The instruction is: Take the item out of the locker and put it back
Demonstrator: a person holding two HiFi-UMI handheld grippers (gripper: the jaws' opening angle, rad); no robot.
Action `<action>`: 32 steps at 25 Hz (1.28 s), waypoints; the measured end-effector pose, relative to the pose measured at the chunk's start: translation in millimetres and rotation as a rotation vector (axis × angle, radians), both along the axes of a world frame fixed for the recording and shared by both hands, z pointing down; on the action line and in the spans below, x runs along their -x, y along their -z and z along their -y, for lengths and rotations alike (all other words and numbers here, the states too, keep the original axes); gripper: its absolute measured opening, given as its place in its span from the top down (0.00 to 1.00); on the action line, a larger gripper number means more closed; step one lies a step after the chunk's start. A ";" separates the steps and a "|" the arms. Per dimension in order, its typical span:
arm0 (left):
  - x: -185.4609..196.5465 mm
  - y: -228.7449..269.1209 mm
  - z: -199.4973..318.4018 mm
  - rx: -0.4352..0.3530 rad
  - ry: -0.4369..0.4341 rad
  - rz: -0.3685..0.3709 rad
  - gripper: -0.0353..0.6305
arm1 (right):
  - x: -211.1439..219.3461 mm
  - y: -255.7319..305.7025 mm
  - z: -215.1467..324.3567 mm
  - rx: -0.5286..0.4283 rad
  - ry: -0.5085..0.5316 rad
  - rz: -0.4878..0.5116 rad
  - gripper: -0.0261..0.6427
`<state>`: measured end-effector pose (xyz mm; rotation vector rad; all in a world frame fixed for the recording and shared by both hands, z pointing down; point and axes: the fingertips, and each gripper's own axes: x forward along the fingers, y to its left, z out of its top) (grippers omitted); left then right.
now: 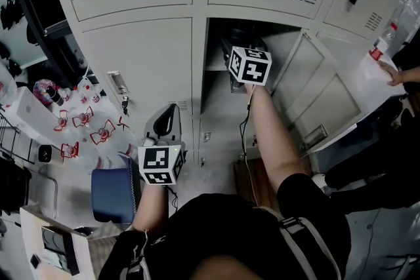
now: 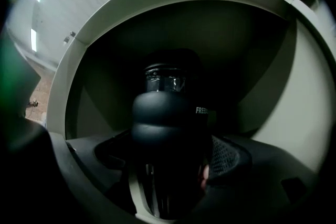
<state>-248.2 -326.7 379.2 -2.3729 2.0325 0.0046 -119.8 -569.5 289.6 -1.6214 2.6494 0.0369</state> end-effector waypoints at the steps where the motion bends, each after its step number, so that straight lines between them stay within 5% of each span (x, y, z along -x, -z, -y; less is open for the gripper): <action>1: -0.1 -1.3 0.6 0.003 0.001 -0.001 0.93 | 0.2 0.0 0.7 -0.004 0.005 0.004 0.31; 18: -19.1 -2.1 14.2 0.020 -0.043 0.025 0.93 | -18.5 17.7 -47.0 -0.089 0.072 0.077 0.29; 23: -28.5 -4.7 16.5 0.022 -0.057 0.023 0.93 | -28.1 -3.1 -102.4 -0.096 0.124 0.064 0.56; 32: -55.0 -11.6 14.4 0.034 -0.112 0.020 0.93 | -64.6 -49.3 -155.2 -0.071 -0.003 0.080 0.90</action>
